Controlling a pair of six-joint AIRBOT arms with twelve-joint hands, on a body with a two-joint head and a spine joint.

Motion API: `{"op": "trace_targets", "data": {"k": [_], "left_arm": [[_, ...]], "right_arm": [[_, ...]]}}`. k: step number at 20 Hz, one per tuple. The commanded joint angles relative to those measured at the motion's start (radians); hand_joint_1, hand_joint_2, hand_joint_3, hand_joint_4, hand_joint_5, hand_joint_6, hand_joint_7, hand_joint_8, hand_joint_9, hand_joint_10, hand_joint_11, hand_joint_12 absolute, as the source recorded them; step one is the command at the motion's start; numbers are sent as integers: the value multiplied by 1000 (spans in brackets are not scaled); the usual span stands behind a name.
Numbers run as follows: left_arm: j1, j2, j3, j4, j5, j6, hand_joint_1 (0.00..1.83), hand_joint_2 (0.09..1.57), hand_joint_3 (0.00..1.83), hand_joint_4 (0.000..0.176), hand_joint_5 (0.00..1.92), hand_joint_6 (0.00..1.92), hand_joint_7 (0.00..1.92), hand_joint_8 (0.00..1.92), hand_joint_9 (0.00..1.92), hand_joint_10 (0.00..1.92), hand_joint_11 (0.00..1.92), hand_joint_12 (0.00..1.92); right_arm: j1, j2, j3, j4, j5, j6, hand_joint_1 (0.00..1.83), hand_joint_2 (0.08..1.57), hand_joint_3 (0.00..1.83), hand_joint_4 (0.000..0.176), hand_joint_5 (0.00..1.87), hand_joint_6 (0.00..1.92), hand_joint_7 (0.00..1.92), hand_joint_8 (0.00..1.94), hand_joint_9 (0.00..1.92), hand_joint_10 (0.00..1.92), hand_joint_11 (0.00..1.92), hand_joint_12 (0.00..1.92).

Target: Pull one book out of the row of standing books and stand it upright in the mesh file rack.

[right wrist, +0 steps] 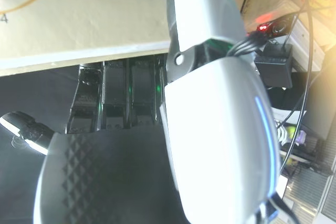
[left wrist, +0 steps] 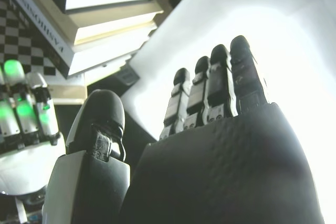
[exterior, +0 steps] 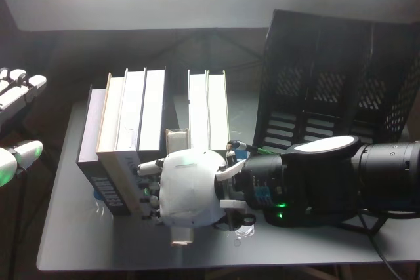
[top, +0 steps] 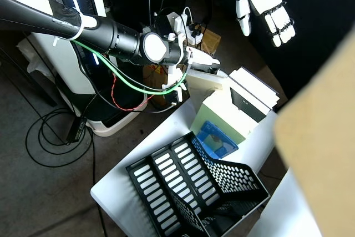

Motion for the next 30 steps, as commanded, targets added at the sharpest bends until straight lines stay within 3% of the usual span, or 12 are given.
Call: {"op": "trace_targets", "data": {"k": [1,2,4,8,9,10,12,13,17,22,28,30], "left_arm": [[-3,2,8,5,-122,-6,180,1431,0,58,0,0,0,0,0,0,0,0],[-3,1,8,12,-126,-10,162,1433,0,59,0,0,0,0,0,0,0,0],[-4,2,8,21,-128,-16,186,1438,1,52,0,0,0,0,0,0,0,0],[-4,-7,10,30,-131,-21,194,1433,0,63,0,0,0,0,0,0,0,0],[-4,-9,11,32,-132,-24,193,1432,0,71,0,0,0,0,0,0,0,0],[-4,-10,13,36,-134,-27,193,1435,0,72,0,0,0,0,0,0,0,0],[-4,-10,13,37,-138,-27,193,1435,0,72,0,0,0,0,0,0,0,0],[-4,-10,13,37,-140,-27,189,1429,0,68,0,0,0,0,0,0,0,0],[-3,-15,15,31,-145,-27,124,1428,0,75,0,0,0,0,0,0,0,0],[-1,-15,12,26,-155,-27,110,1425,0,73,0,0,0,0,0,0,0,0],[-1,-16,9,21,-166,-28,96,1447,4,68,0,0,0,0,0,0,0,0],[-1,-16,8,20,-173,-32,98,1444,1,59,0,0,0,0,0,0,0,0]], "right_arm": [[-1,3,3,5,35,-5,1171,971,9,42,397,0,383,0,295,5,0,999],[-1,3,3,5,35,-5,1072,909,0,53,262,18,273,12,178,18,0,564],[-1,3,4,6,35,-5,1105,928,5,0,357,35,364,18,282,45,0,442],[-7,3,35,6,22,-7,1191,1135,10,0,698,66,745,56,658,144,50,1319],[-7,2,43,6,20,-7,1187,1132,2,0,794,67,861,48,745,178,125,1360],[-7,-1,50,6,18,-8,1241,1076,1,0,976,676,1113,594,947,310,346,1422],[-7,-1,54,6,18,-22,1241,1076,1,0,976,676,1113,594,947,310,346,1422],[-7,-4,54,0,18,-28,1361,1056,0,0,1115,645,1190,704,916,941,499,1458],[13,-12,43,-101,12,4,1267,1126,0,0,1068,641,917,1400,836,1578,711,1770],[32,22,-10,-284,12,151,1272,1077,50,0,1171,451,929,1386,943,1622,887,1817],[68,95,-109,-318,55,173,1253,933,443,0,977,894,921,1449,865,1608,802,1779],[94,126,-146,-351,80,185,1249,1135,62,0,932,816,888,1462,865,1636,648,1845]]}}
